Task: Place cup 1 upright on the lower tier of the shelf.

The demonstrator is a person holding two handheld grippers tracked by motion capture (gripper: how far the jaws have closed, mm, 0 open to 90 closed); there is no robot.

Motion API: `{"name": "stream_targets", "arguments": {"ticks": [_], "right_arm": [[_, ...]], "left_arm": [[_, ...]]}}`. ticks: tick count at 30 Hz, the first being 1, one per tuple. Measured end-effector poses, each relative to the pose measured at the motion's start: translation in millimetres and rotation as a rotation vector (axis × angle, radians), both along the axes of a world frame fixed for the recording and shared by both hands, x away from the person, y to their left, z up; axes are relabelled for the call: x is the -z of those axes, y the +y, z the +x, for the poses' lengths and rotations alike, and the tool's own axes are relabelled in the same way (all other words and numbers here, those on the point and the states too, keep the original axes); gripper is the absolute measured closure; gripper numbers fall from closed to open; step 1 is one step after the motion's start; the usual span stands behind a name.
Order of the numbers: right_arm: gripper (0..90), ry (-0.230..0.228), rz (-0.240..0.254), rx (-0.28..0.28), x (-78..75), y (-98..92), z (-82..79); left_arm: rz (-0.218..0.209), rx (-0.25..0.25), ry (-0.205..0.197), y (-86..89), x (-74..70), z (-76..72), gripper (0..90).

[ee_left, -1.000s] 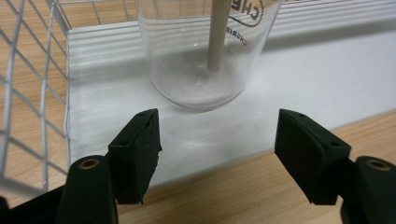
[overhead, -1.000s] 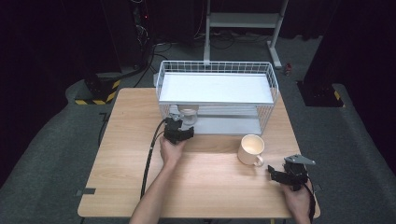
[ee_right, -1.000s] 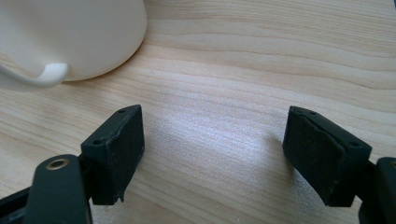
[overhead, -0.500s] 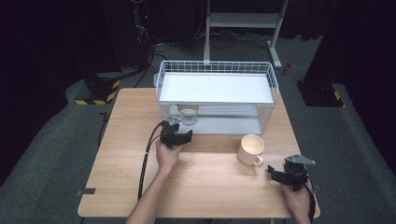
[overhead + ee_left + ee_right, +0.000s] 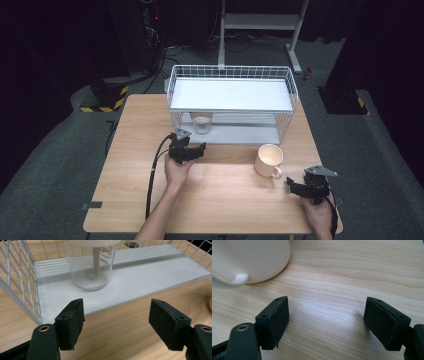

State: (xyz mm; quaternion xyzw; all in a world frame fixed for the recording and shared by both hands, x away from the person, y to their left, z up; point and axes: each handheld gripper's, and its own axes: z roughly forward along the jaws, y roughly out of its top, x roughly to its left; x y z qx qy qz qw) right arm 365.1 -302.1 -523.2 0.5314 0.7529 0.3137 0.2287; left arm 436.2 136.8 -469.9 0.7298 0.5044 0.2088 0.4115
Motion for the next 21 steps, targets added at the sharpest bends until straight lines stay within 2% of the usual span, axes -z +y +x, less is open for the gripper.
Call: {"name": "stream_targets", "arguments": {"ticks": [3,5,9,16,21], "right_arm": [[20.9,0.0,0.0,0.0,0.0,0.0,0.0],[20.9,0.001,0.0,0.0,-0.1,0.0,0.0],[20.9,0.0,0.0,0.0,0.0,0.0,0.0],[20.9,0.0,0.0,0.0,0.0,0.0,0.0],[20.9,0.0,0.0,0.0,0.0,0.0,0.0]], "left_arm": [[0.007,0.009,-0.01,-0.3,-3.1,-4.7,28.8],[-0.012,0.013,-0.018,0.5,-4.7,-8.3,29.1],[-0.023,0.018,-0.021,2.3,-5.8,-15.6,29.0],[-0.007,0.034,-0.042,1.0,-8.5,-27.6,29.0],[-0.031,0.04,-0.045,2.3,-9.2,-34.7,29.0]]}}
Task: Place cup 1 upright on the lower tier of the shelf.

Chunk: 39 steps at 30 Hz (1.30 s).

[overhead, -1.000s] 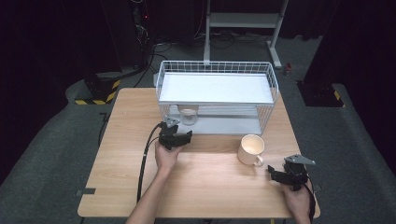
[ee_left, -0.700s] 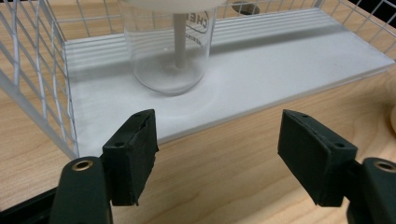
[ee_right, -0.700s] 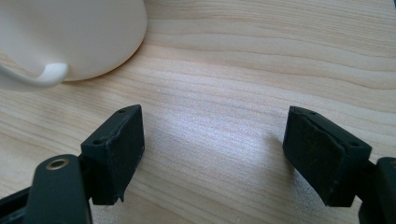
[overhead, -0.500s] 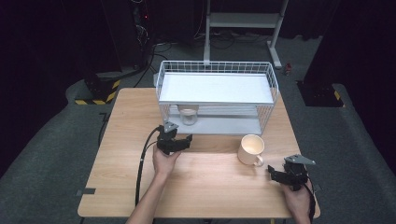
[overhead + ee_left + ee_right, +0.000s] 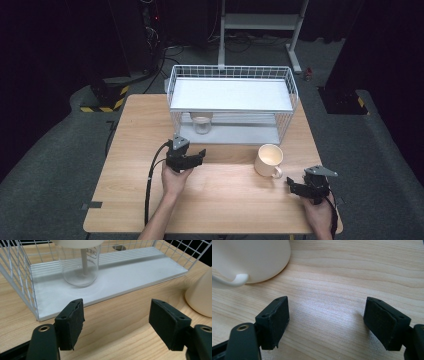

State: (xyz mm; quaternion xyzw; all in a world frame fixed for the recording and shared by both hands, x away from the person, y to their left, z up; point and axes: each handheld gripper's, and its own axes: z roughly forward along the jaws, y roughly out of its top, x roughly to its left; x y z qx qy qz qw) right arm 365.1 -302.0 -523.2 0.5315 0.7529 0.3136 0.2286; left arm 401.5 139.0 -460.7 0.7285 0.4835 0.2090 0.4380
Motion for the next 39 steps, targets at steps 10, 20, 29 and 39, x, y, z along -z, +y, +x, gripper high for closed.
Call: {"name": "stream_targets", "arguments": {"ticks": [10,20,29,39], "right_arm": [[20.9,0.0,0.0,0.0,0.0,0.0,0.0],[20.9,0.0,0.0,0.0,0.0,0.0,0.0],[20.9,0.0,0.0,0.0,0.0,0.0,0.1],[20.9,0.0,0.0,0.0,0.0,0.0,0.1]], "left_arm": [[-0.004,0.01,0.0,3.8,1.8,-13.0,28.7],[-0.006,0.008,-0.002,6.3,7.2,-25.9,28.1],[0.009,0.013,0.007,7.2,16.2,-35.6,27.8],[0.052,0.001,0.027,7.6,37.4,-47.7,27.8]]}}
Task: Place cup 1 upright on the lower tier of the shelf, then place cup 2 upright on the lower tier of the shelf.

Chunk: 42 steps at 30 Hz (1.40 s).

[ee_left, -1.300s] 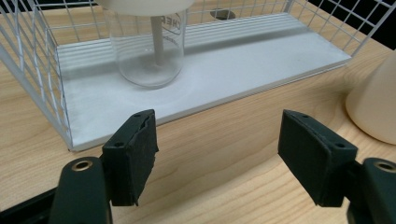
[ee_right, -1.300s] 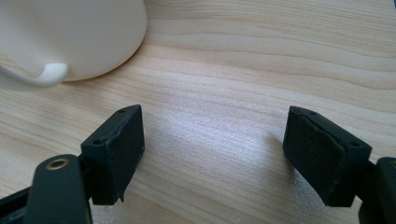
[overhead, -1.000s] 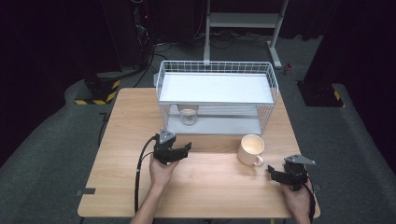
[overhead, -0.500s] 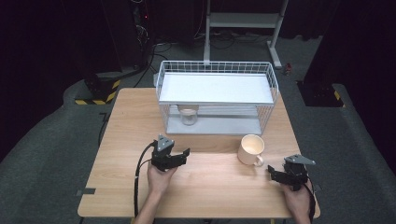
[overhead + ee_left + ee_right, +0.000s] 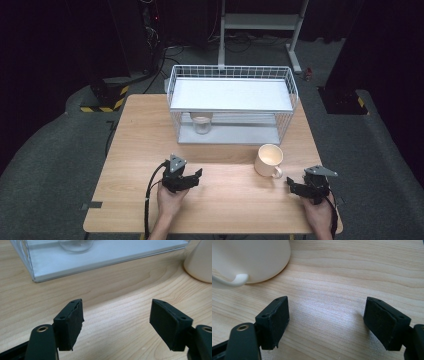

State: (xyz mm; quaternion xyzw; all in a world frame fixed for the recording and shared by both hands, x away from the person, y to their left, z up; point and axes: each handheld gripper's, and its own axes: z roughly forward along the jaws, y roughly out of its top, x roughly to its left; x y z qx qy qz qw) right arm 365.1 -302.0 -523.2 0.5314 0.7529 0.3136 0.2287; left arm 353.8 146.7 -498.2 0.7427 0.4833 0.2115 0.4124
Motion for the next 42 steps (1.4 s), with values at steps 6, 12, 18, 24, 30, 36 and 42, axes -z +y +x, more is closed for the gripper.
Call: {"name": "stream_targets", "arguments": {"ticks": [6,12,18,24,30,36,42], "right_arm": [[20.9,0.0,0.0,0.0,0.0,0.0,0.0],[20.9,0.0,0.0,0.0,0.0,0.0,0.1],[20.9,0.0,0.001,0.0,0.1,0.2,0.4],[22.3,0.001,0.001,-0.006,-0.3,0.4,0.0],[20.5,0.004,0.001,-0.022,-0.3,-0.5,0.4],[18.2,0.017,0.033,-0.091,-3.7,0.4,-5.1],[18.2,-0.015,0.106,-0.16,-10.0,10.3,-24.4]], "left_arm": [[0.031,-0.028,0.024,3.4,12.8,-1.8,28.2],[0.069,-0.043,0.048,3.9,22.7,-1.6,28.1],[0.095,-0.054,0.066,4.4,28.5,-1.2,28.2],[0.111,-0.066,0.065,5.2,28.9,-0.9,28.2],[0.135,-0.071,0.07,3.3,29.0,-0.5,28.1],[0.136,-0.073,0.068,3.1,29.2,-0.1,26.8],[0.135,-0.077,0.07,2.9,29.3,-0.1,25.8]]}}
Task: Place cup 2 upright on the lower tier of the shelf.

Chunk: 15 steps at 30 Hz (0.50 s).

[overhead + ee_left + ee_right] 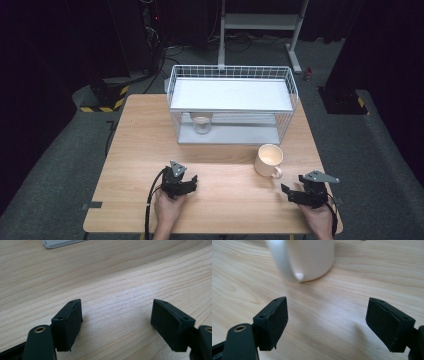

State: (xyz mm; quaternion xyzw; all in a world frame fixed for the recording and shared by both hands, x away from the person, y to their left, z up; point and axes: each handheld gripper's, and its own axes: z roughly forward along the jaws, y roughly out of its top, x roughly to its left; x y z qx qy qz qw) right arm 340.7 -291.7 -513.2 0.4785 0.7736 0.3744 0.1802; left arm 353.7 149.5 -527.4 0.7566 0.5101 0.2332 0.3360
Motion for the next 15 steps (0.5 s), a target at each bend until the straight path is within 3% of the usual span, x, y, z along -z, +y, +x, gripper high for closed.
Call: {"name": "stream_targets", "arguments": {"ticks": [8,11,15], "right_arm": [[9.7,-0.092,0.042,-0.018,-8.6,17.4,-8.2],[9.3,-0.098,0.075,-0.033,-13.7,20.7,-3.0],[9.1,-0.103,0.077,-0.037,-19.2,27.2,4.8]], "left_arm": [[0.0,0.0,0.0,-0.1,0.0,-0.1,25.7],[0.001,0.0,0.0,0.0,0.0,-0.1,25.7],[0.0,-0.002,0.0,-0.2,0.0,-0.1,25.8]]}}
